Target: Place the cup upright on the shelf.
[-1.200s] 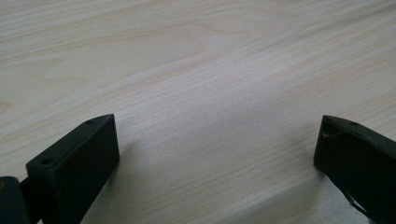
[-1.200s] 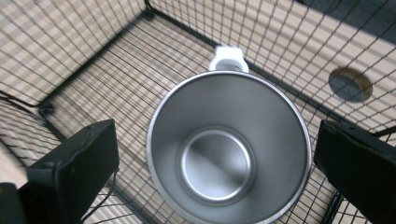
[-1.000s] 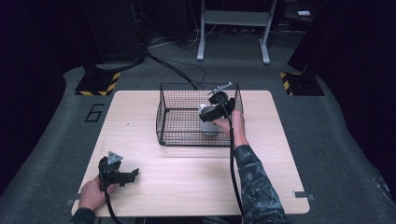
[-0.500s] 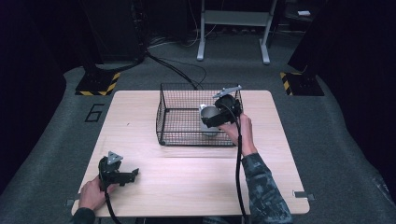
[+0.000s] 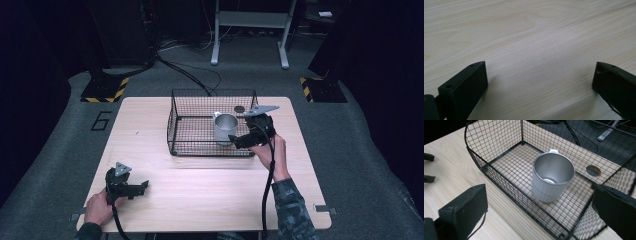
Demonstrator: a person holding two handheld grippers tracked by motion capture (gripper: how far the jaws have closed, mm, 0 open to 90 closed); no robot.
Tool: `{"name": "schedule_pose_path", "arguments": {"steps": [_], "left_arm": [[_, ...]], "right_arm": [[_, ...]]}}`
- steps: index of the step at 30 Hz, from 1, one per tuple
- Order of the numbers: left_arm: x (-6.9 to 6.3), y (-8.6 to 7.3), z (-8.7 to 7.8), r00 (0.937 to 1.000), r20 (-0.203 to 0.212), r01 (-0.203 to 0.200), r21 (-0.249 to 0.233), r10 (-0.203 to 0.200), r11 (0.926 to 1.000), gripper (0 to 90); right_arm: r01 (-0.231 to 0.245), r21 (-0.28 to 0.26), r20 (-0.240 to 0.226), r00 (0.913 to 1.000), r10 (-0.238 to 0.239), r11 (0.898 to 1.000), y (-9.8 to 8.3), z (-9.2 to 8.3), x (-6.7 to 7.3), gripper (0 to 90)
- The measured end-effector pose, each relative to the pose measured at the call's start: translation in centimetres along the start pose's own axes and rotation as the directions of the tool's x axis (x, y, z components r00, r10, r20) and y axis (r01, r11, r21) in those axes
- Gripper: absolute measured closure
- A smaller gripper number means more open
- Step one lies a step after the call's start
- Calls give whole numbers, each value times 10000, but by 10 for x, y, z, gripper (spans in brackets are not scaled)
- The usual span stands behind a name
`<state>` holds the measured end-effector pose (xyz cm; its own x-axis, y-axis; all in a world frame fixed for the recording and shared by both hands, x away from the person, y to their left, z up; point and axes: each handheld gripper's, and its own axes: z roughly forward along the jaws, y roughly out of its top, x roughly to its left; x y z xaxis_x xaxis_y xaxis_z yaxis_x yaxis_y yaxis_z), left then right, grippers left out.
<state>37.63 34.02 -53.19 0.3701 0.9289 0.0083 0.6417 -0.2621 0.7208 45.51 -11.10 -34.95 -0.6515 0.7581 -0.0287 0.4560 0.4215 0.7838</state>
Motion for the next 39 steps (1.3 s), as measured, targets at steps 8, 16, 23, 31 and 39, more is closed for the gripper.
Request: {"name": "schedule_pose_path", "arguments": {"steps": [8,16,23,31,39], "left_arm": [[0,0,0,10000,-30,9,-52,-9,10000,1],[0,0,0,10000,-32,16,-56,-17,10000,1],[0,0,0,10000,-30,14,-54,-14,10000,1],[0,0,0,10000,-32,15,-55,-16,10000,1],[0,0,0,10000,-31,11,-54,-11,10000,1]], "right_arm": [[-385,2,557,9977,384,9993,-39,-16,-10,0],[-949,157,1178,9887,924,9954,-89,-27,-27,0],[-1687,457,1768,9715,1582,9846,-138,-26,-41,0],[-2855,751,2348,9363,2613,9554,-200,-13,-55,0],[-3089,1016,2935,9176,2682,9457,-222,-5,-59,0]]}}
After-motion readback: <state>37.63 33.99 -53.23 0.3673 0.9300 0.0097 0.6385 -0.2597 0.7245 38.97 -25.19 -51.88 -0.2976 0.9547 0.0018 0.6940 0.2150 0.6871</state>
